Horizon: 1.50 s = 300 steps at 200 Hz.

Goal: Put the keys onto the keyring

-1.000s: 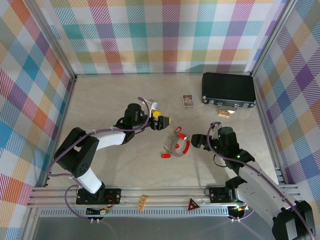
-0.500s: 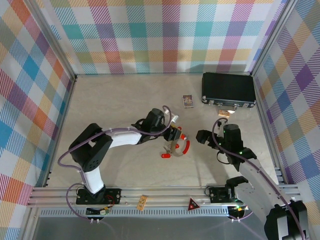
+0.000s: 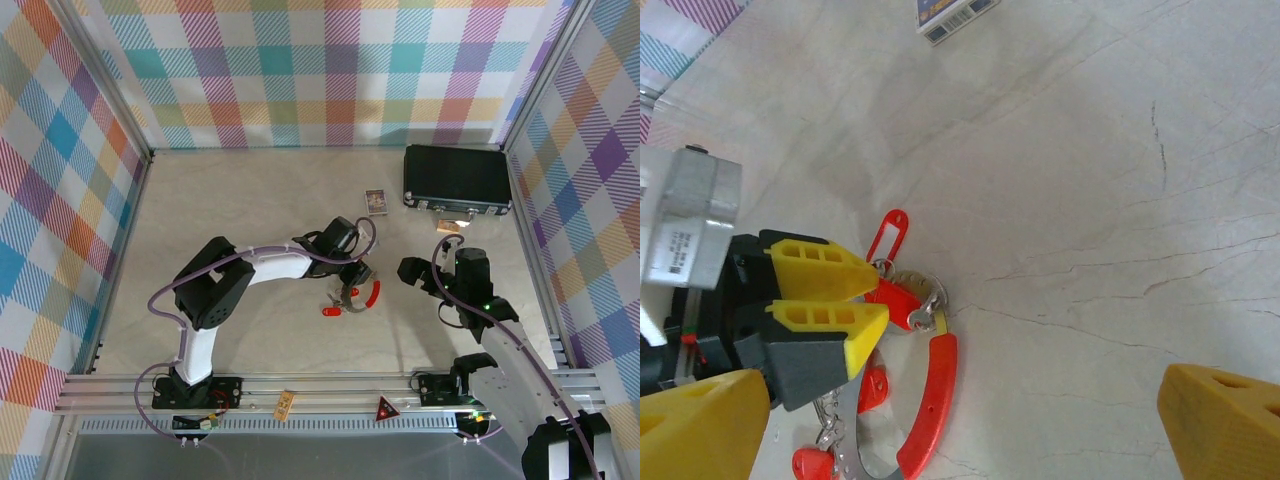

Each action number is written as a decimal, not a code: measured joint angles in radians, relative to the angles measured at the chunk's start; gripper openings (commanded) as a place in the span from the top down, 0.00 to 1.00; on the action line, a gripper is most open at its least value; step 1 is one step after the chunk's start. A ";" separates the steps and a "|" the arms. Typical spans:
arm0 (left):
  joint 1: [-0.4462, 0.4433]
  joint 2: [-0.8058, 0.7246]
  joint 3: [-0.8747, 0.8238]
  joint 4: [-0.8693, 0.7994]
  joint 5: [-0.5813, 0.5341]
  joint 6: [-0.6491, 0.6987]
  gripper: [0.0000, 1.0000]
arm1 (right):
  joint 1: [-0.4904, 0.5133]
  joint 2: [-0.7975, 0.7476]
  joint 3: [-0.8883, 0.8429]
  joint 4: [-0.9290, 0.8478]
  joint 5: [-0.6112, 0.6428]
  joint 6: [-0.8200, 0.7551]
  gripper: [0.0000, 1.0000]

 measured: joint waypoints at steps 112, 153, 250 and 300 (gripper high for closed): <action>-0.009 0.045 0.100 -0.124 -0.098 0.074 0.49 | -0.005 -0.006 -0.011 0.001 -0.013 0.000 0.01; -0.009 0.044 0.089 -0.111 -0.112 0.039 0.42 | -0.005 -0.005 -0.017 0.012 -0.026 -0.001 0.01; -0.020 -0.100 -0.028 -0.026 -0.087 0.029 0.52 | -0.005 0.042 -0.056 0.121 -0.142 0.008 0.05; -0.086 -0.068 -0.006 -0.068 -0.213 0.121 0.88 | -0.005 -0.018 -0.058 0.111 -0.133 0.019 0.04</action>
